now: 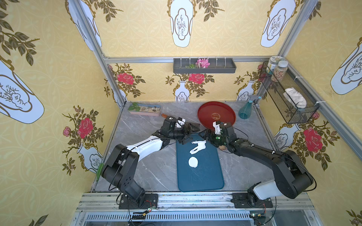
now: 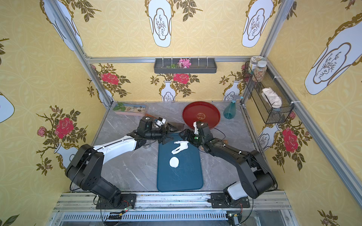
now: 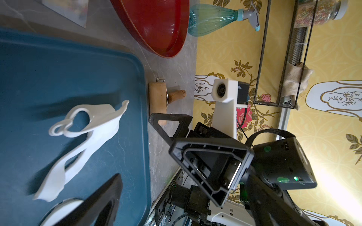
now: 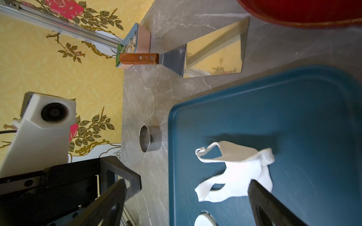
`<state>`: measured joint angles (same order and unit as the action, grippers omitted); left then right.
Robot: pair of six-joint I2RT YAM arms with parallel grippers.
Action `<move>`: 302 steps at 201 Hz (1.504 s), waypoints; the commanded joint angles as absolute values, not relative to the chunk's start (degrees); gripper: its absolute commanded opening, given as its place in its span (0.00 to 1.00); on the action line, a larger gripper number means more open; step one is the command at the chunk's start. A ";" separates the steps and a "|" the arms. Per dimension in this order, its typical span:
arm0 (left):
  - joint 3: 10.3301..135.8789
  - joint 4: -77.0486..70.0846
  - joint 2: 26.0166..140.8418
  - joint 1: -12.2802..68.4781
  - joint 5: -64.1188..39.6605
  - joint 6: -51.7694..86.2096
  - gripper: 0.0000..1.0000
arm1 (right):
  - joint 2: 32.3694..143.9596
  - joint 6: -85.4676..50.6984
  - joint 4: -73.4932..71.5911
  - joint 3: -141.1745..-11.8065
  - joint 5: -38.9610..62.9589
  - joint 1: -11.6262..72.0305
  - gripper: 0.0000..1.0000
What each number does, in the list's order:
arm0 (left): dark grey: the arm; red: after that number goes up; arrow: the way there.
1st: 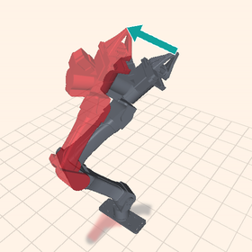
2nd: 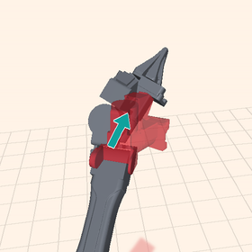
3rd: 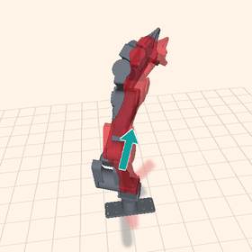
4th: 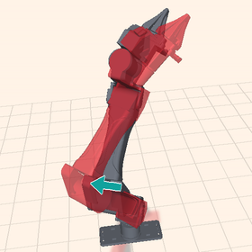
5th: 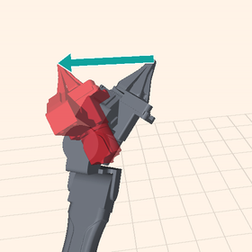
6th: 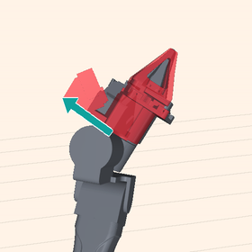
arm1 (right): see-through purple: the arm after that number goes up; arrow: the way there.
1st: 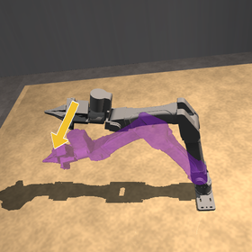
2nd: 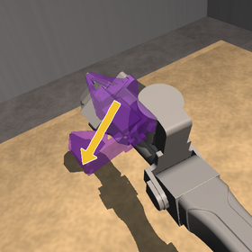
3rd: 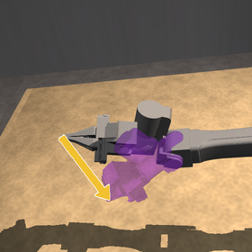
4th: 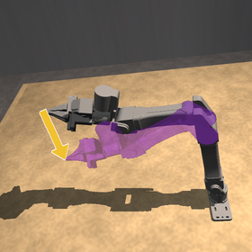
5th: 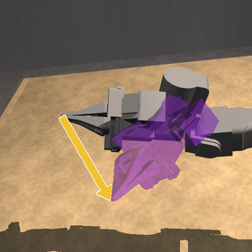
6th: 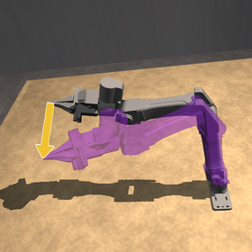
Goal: Roll out the dumpling wrappers from the dough
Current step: Place the dumpling wrapper on the work surface, then pick up the spatula from the center of the board.
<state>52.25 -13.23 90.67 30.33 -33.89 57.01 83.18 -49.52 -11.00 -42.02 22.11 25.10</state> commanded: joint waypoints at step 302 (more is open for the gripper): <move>51.22 -38.27 108.20 6.07 -21.41 45.27 0.86 | 55.37 -26.36 -3.34 -28.70 11.05 22.79 0.97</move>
<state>48.47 -34.52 103.85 6.26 -18.79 45.19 55.72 -26.76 -1.41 -28.75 10.70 22.83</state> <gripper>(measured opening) 0.882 0.973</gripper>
